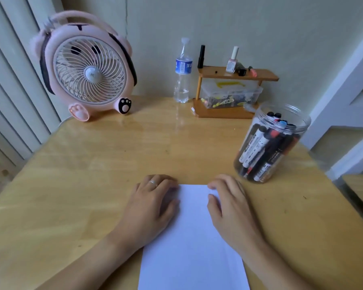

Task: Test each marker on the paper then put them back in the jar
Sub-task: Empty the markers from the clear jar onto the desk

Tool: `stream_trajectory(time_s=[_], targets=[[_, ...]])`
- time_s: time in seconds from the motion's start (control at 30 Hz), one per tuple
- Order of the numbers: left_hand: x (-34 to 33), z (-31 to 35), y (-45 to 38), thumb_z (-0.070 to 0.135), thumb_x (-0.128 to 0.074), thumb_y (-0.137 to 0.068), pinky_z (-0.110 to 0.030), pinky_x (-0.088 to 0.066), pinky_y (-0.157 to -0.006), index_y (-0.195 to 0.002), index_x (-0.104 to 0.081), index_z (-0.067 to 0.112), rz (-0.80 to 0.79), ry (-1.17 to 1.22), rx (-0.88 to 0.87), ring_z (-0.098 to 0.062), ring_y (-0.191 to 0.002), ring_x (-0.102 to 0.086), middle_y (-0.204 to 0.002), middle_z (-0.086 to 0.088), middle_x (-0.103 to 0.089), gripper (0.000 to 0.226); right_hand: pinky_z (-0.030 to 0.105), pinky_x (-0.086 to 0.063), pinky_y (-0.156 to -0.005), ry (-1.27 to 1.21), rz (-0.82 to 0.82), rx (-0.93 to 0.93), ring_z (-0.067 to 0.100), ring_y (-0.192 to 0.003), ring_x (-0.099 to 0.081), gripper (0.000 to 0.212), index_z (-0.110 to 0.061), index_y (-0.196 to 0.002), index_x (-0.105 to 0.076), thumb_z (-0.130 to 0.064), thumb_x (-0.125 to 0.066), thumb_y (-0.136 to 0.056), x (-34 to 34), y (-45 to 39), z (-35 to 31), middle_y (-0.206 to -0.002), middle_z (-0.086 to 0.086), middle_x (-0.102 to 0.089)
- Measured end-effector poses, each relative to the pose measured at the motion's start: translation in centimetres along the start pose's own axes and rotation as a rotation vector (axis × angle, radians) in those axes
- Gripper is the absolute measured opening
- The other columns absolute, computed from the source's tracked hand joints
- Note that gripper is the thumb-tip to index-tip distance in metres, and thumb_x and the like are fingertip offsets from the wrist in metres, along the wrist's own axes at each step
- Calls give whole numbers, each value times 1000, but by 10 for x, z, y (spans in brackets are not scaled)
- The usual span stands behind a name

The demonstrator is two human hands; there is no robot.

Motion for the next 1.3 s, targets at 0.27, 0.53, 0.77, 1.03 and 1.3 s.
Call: stream_trajectory(time_s=[0.27, 0.53, 0.77, 1.03, 1.3], targets=[[3, 0, -1, 48, -46, -89, -38, -48, -92, -114, -68, 29, 28, 2, -1, -12, -114, -53, -120, 16, -61, 38, 37, -34, -72, -96, 540, -400, 28, -83, -47, 40, -13, -85, -40, -19, -80, -83, 72, 22, 26, -87, 0, -47], [7, -8, 2, 52, -46, -90, -42, -51, -93, -113, -73, 38, 63, 42, 43, -6, -112, -54, -114, 30, -61, 38, 44, -35, -119, -509, 414, -658, 24, -143, -38, 125, -33, -154, -10, -37, -97, -65, 65, -14, 96, -159, 8, -30], [9, -13, -5, 48, -56, -87, -28, -43, -101, -115, -69, 42, 20, 104, 31, 6, -116, -49, -115, 31, -59, 32, 61, -54, -97, -573, 500, -513, 25, -126, -61, 113, -39, -148, -22, -30, -96, -63, 61, -41, 102, -146, -1, -54], [28, -22, -6, 30, -59, -102, -22, -46, -96, -137, -53, 31, 291, 484, 180, 1, -125, -52, -126, 16, -57, 35, 56, -39, -109, 110, 426, 14, 37, -126, -51, 104, -15, -151, -41, -12, -81, -55, 62, -54, 20, -143, 10, -52], [32, -17, -53, 15, -61, -102, -11, -46, -84, -126, -68, 26, 249, 595, 85, -3, -109, -65, -120, 11, -68, 27, 69, -14, -120, 562, 116, 213, 35, -142, -45, 111, -35, -152, -48, 3, -78, -51, 22, -74, -10, -151, 6, -49]])
Point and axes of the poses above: each hand's wrist, its own y-axis away from the middle knuckle, its own x-axis out of the back of the hand, z = x × y, the point moved 8 cm from there along -y, towards the middle knuckle
